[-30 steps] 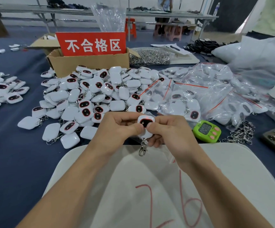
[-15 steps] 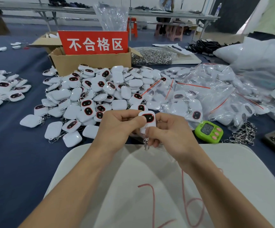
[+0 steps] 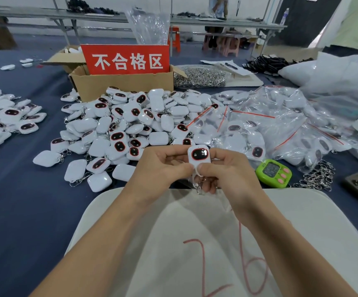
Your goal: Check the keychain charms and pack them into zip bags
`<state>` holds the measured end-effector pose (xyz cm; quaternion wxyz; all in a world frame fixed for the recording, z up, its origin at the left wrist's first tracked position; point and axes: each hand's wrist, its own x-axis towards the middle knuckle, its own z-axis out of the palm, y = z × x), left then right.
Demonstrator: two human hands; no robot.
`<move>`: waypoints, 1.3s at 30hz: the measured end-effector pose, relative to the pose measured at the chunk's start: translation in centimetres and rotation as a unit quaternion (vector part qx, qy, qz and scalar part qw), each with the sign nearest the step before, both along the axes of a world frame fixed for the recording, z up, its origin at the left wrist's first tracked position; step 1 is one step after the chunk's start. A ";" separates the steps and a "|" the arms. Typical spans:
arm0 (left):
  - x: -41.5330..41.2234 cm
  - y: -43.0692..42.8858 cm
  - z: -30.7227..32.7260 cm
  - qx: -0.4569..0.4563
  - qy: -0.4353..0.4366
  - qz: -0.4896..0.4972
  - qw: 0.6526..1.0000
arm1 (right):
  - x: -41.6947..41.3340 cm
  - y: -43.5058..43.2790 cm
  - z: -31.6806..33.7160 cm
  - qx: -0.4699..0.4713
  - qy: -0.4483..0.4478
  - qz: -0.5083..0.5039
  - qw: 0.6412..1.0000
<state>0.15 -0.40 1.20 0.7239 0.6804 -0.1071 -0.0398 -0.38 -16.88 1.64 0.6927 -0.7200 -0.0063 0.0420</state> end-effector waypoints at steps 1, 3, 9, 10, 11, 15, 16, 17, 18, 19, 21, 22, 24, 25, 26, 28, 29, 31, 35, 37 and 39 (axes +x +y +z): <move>0.0 0.0 0.0 -0.002 0.000 -0.001 1.000 | -0.1 0.0 0.0 0.004 -0.001 -0.004 1.000; 0.1 0.0 -0.2 -0.003 -0.002 -0.002 1.000 | -0.2 0.1 0.0 0.004 -0.007 -0.014 1.000; 0.3 -0.1 -0.6 0.018 -0.025 0.074 0.997 | -0.2 0.4 -0.5 -0.113 -0.109 -0.048 0.986; 0.4 -0.1 -0.7 0.041 -0.037 0.101 0.993 | -0.2 0.5 -0.5 -0.134 -0.126 -0.058 0.981; 0.5 -0.2 -0.9 0.072 -0.050 0.125 0.988 | -0.3 0.5 -0.6 -0.152 -0.142 -0.070 0.976; 0.4 -0.3 -1.4 0.193 -0.114 0.179 0.958 | -0.2 0.1 -0.9 -0.221 -0.215 -0.135 0.942; 0.3 -0.4 -1.3 0.210 -0.131 0.191 0.950 | -0.2 -0.1 -0.9 -0.232 -0.232 -0.150 0.932; 0.1 -0.5 -1.2 0.219 -0.147 0.198 0.944 | -0.3 -0.1 -0.8 -0.242 -0.248 -0.167 0.923; -0.2 -0.7 -1.1 0.220 -0.163 0.202 0.940 | -0.4 -0.1 -0.7 -0.256 -0.265 -0.185 0.911; -0.4 -0.8 -1.1 0.218 -0.172 0.205 0.939 | -0.6 -0.1 -0.5 -0.273 -0.287 -0.202 0.896; -0.7 -1.0 -0.9 0.212 -0.179 0.212 0.937 | -0.8 0.1 -0.1 -0.302 -0.342 -0.225 0.861; -0.8 -1.1 -0.9 0.209 -0.182 0.215 0.936 | -0.9 0.1 -0.1 -0.308 -0.365 -0.232 0.847; -0.9 -1.2 -0.9 0.206 -0.193 0.216 0.935 | -0.9 0.0 0.0 -0.310 -0.387 -0.234 0.836; -0.9 -1.3 -0.8 0.206 -0.199 0.215 0.934 | -0.8 0.0 0.0 -0.312 -0.389 -0.234 0.835; -1.0 -1.4 -0.8 0.206 -0.205 0.215 0.932 | -0.8 0.0 0.0 -0.314 -0.390 -0.234 0.834; -0.9 -1.3 -0.8 0.211 -0.215 0.217 0.928 | -0.7 -0.1 -0.1 -0.312 -0.390 -0.232 0.835; -0.8 -1.3 -0.9 0.217 -0.218 0.221 0.926 | -0.7 -0.1 -0.1 -0.308 -0.381 -0.225 0.843; -0.7 -1.2 -1.0 0.233 -0.232 0.220 0.918 | -0.6 -0.1 -0.2 -0.273 -0.320 -0.177 0.890; -1.0 -1.1 -1.1 0.266 -0.275 0.188 0.905 | -0.1 0.4 -0.2 -0.055 -0.131 -0.069 0.987; -0.9 -1.0 -1.2 0.252 -0.271 0.177 0.912 | 0.1 0.0 0.1 0.013 -0.091 -0.073 0.993; -0.8 -1.0 -1.2 0.214 -0.219 0.158 0.939 | 0.3 -0.6 0.3 0.053 -0.073 -0.086 0.992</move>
